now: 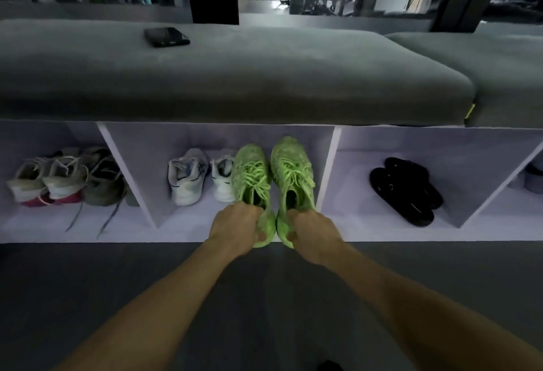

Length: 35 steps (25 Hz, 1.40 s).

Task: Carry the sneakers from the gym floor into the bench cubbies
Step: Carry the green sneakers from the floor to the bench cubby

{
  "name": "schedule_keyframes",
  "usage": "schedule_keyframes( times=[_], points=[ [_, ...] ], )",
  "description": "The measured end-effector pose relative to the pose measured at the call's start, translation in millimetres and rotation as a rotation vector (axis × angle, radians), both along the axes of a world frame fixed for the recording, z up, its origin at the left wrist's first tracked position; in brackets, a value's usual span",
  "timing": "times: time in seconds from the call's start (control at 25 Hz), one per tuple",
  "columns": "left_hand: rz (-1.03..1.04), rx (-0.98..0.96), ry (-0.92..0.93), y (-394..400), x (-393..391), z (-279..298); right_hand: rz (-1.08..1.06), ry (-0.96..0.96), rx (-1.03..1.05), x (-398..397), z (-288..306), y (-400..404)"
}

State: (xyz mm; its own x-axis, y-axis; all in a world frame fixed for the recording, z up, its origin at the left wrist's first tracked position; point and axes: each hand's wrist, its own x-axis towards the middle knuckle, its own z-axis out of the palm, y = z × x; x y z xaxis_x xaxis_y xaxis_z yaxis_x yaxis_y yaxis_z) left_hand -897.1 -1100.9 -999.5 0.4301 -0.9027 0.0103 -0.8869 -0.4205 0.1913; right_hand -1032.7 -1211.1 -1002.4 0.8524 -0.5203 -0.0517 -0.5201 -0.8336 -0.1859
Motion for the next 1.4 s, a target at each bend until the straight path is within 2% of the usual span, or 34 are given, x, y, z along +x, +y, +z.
schedule_keyframes(
  times=[0.48, 0.64, 0.8, 0.96, 1.16, 1.4],
  points=[
    [0.089, 0.05, 0.069, -143.0, 113.1, -115.7, -0.07, 0.039, -0.037, 122.9, -106.3, -134.2],
    [0.145, 0.051, 0.116, -167.1, 139.0, -134.5, -0.072, 0.037, -0.095, 147.8, -120.4, -159.5],
    [0.133, -0.005, 0.079, -180.3, 147.6, -141.3, -0.073, -0.009, -0.172, 161.6, -130.9, -172.5],
    [0.082, -0.077, 0.118, -176.5, 153.8, -138.4, -0.075, -0.075, -0.168, 162.5, -128.9, -178.1],
    [0.09, -0.076, 0.053, -155.7, 153.2, -112.8, -0.093, -0.137, -0.172, 150.2, -115.2, -167.3],
    [0.054, -0.186, 0.036, -95.9, 114.1, -45.7, -0.032, -0.191, -0.164, 106.3, -51.2, -121.4]
  ],
)
